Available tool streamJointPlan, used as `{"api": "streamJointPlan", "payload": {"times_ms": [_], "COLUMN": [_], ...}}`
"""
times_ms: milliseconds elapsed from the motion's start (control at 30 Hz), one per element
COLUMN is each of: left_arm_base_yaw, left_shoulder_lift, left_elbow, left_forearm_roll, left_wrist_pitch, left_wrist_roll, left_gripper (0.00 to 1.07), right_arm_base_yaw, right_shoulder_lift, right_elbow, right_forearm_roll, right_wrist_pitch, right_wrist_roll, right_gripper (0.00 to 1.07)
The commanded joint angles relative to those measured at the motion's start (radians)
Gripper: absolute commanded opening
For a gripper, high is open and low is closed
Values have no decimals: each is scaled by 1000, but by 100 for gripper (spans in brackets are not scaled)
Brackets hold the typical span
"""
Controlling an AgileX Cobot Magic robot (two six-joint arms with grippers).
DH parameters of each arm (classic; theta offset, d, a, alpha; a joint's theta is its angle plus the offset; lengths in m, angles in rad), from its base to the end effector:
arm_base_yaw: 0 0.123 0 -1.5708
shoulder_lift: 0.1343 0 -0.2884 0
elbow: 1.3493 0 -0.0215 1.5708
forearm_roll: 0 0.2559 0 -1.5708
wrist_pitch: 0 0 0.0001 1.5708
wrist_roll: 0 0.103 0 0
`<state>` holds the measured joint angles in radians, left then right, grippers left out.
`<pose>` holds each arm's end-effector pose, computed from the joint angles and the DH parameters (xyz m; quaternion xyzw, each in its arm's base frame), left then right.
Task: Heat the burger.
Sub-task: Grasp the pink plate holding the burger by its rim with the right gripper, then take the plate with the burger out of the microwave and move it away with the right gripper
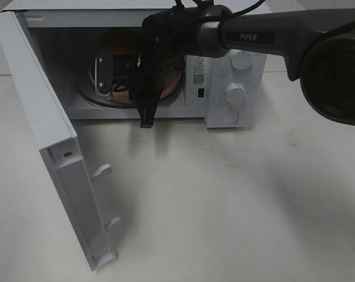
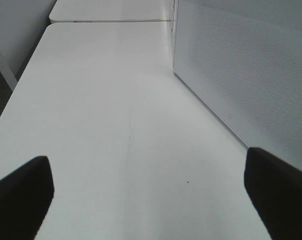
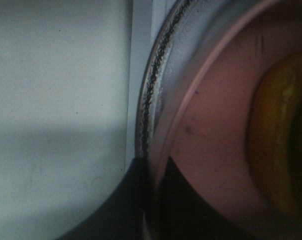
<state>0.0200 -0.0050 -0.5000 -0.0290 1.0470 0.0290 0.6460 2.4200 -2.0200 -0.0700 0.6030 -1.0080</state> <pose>0.0068 -0.0025 0.2756 0.0043 0.8482 -0.0015 0.5296 0.4439 0.3296 0.1429 -0.7105 0.6253 -0.0855 0.3112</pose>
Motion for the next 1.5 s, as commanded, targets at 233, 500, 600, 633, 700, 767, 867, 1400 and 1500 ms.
{"api": "streamJointPlan", "payload": {"times_ms": [233,500,600,633,700,767,867,1400,1500], "left_arm_base_yaw": [1,1,1,1,1,1,1,1,1], "left_shoulder_lift": [-20,-20,-20,-20,-20,-20,-20,-20,-20], "left_elbow": [3,3,3,3,3,3,3,3,3], "left_forearm_roll": [-4,-4,-4,-4,-4,-4,-4,-4,-4], "left_wrist_pitch": [-9,-9,-9,-9,-9,-9,-9,-9,-9], "left_wrist_roll": [-4,-4,-4,-4,-4,-4,-4,-4,-4], "left_gripper": [98,98,98,98,98,98,98,98,98], "right_arm_base_yaw": [20,37,41,41,41,41,40,29,29], "right_shoulder_lift": [-8,-42,-73,-73,-128,-144,-206,-391,-413], "right_elbow": [-6,15,71,71,166,193,292,582,615], "right_forearm_roll": [4,-8,-8,-8,-8,-7,-5,3,4], "right_wrist_pitch": [18,15,5,5,-37,-57,-149,-319,-323], "right_wrist_roll": [-1,-21,-86,-86,-197,-215,-250,-380,-380], "right_gripper": [0,0,0,0,0,0,0,0,0]}}
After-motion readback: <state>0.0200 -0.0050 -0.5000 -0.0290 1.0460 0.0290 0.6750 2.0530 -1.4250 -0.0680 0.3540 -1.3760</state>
